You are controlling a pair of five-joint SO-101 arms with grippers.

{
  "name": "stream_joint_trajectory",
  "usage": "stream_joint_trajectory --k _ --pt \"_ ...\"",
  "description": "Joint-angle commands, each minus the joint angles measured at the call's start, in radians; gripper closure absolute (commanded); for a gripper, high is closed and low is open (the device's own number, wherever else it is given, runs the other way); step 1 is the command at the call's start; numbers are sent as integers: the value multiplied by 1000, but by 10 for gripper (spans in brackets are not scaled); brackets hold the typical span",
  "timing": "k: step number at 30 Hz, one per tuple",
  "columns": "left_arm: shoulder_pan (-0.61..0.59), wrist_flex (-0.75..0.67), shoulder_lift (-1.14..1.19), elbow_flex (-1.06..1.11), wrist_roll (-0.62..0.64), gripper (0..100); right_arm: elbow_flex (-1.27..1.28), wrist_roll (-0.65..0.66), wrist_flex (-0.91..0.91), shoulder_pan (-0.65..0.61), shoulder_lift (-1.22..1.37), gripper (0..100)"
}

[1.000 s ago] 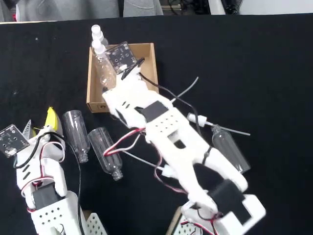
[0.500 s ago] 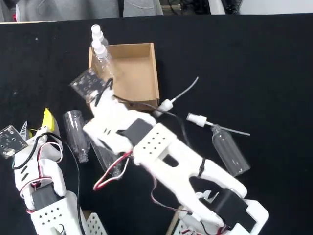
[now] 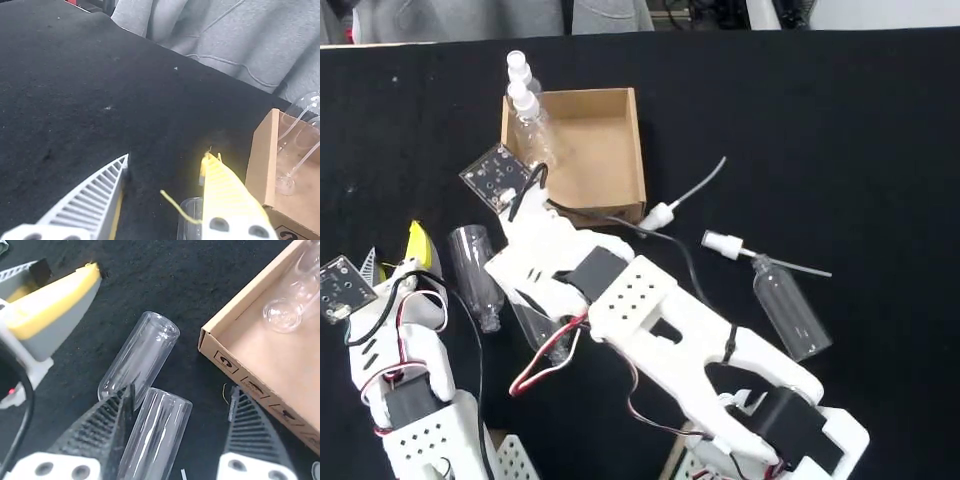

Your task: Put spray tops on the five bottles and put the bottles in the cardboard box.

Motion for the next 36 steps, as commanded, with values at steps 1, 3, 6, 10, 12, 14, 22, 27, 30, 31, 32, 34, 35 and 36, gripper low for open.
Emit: stream_joint_trajectory --k 1,3,6,10,12,14,22,27,30,31,32,34,35,36 --pt "-7 -20 -12 25 -15 784 -18 -17 31 -26 -64 743" --pt "-7 -20 -12 25 -15 784 -45 -17 66 -34 -51 743" --pt "-7 -20 -12 25 -15 784 -125 -17 149 -43 13 743" --pt "-7 -18 -12 25 -15 784 -254 -64 249 -43 151 743" --pt "-5 -18 -12 25 -15 784 -325 -87 301 -41 226 742" --pt "-5 -18 -12 25 -15 784 -389 -94 342 -43 302 741" --pt "-4 -18 -12 25 -15 784 -570 -94 419 -43 535 741" --pt "-7 -18 -12 25 -15 784 -613 -94 419 -38 596 743" --pt "-7 -18 -12 25 -15 784 -616 -94 417 -37 605 743" --pt "-7 -18 -12 25 -15 784 -613 -94 414 -37 605 743" --pt "-7 -18 -12 25 -15 784 -611 -94 411 -37 607 743" --pt "-7 -18 -12 25 -15 784 -610 -94 410 -37 613 743" --pt "-8 -18 -12 25 -15 784 -611 -94 410 -37 622 743" --pt "-8 -18 -12 25 -15 784 -616 -94 410 -37 636 743"
